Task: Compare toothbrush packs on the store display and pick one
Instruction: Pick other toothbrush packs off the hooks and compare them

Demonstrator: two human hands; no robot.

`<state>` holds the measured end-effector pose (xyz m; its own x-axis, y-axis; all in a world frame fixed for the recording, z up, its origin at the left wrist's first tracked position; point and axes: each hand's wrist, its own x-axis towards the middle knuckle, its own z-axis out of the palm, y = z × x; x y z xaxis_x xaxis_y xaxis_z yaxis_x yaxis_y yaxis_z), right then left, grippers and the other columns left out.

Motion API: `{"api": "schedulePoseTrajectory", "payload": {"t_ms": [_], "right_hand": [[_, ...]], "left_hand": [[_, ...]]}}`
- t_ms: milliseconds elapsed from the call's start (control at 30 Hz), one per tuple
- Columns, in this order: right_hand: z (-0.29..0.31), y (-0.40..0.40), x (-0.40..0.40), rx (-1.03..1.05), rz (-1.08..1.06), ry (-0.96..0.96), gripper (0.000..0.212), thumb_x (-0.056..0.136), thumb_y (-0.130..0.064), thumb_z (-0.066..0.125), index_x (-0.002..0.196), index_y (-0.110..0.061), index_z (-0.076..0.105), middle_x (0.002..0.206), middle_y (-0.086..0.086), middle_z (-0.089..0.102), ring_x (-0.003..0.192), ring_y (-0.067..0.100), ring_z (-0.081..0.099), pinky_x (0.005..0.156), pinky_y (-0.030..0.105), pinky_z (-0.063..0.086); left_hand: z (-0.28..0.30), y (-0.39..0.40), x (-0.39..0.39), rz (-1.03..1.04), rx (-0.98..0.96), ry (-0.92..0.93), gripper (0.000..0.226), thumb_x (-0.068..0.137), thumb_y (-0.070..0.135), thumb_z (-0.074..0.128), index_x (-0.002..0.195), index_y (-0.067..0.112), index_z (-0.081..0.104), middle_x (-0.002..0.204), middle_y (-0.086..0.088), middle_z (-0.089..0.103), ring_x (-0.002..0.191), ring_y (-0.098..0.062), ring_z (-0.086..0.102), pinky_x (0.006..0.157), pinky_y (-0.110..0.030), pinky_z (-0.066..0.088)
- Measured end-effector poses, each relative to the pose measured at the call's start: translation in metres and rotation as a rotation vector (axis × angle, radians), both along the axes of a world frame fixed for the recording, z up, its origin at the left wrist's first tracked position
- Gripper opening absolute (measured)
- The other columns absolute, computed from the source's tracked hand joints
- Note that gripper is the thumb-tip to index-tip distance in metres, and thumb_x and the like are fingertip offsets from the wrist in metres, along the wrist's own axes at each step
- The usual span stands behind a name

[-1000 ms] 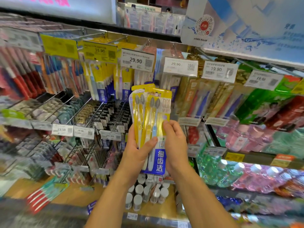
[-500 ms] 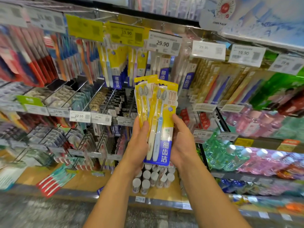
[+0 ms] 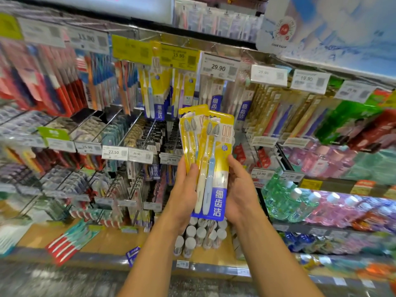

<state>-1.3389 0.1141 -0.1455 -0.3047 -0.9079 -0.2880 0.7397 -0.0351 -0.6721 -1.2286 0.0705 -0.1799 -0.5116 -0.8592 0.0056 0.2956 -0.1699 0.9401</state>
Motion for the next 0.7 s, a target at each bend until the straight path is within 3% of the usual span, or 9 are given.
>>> {"api": "schedulePoseTrajectory", "payload": {"t_ms": [100,267,400,467,567,700], "right_hand": [[0.0,0.011,0.004,-0.014,0.034,-0.01,0.045,0.103,-0.04,0.053,0.116,-0.005,0.079,0.124,0.019,0.074,0.103,0.034,0.076,0.101,0.05,0.054],[0.007,0.034,0.012,-0.045,0.047,-0.035,0.045,0.099,-0.037,0.061,0.129,-0.005,0.072,0.129,0.019,0.071,0.117,0.036,0.07,0.109,0.052,0.049],[0.012,0.058,0.019,-0.053,0.071,-0.031,0.042,0.1,-0.037,0.059,0.121,-0.005,0.077,0.126,0.019,0.073,0.109,0.035,0.074,0.107,0.052,0.05],[0.013,0.074,0.024,-0.06,0.079,-0.033,0.042,0.101,-0.037,0.057,0.116,-0.005,0.078,0.124,0.019,0.074,0.106,0.035,0.075,0.106,0.051,0.051],[0.009,0.097,0.033,-0.054,0.088,-0.02,0.045,0.101,-0.039,0.058,0.125,-0.005,0.074,0.131,0.02,0.07,0.121,0.039,0.067,0.114,0.055,0.044],[0.0,0.132,0.044,-0.06,0.081,-0.057,0.047,0.097,-0.04,0.061,0.128,-0.005,0.072,0.131,0.02,0.07,0.125,0.041,0.065,0.114,0.056,0.044]], "left_hand": [[0.002,0.011,0.004,0.0,0.008,-0.009,0.033,0.109,0.044,0.035,0.136,0.062,0.038,0.133,0.017,0.068,0.119,-0.011,0.07,0.098,-0.039,0.057],[0.008,0.036,0.012,0.02,-0.015,-0.012,0.04,0.109,0.045,0.036,0.148,0.052,0.036,0.133,0.014,0.07,0.117,-0.013,0.071,0.099,-0.042,0.056],[0.014,0.061,0.021,0.037,-0.022,-0.033,0.034,0.108,0.048,0.037,0.14,0.059,0.041,0.132,0.013,0.07,0.117,-0.014,0.071,0.098,-0.043,0.057],[0.016,0.077,0.028,0.044,-0.011,-0.044,0.028,0.108,0.048,0.037,0.129,0.066,0.044,0.128,0.015,0.071,0.116,-0.015,0.071,0.099,-0.048,0.056],[0.017,0.103,0.037,0.051,-0.016,-0.054,0.028,0.108,0.05,0.036,0.128,0.069,0.042,0.126,0.022,0.07,0.117,-0.011,0.071,0.103,-0.052,0.054],[0.019,0.144,0.052,0.055,-0.038,-0.073,0.028,0.109,0.049,0.035,0.129,0.067,0.039,0.116,0.028,0.071,0.111,-0.007,0.073,0.095,-0.045,0.058]]}}
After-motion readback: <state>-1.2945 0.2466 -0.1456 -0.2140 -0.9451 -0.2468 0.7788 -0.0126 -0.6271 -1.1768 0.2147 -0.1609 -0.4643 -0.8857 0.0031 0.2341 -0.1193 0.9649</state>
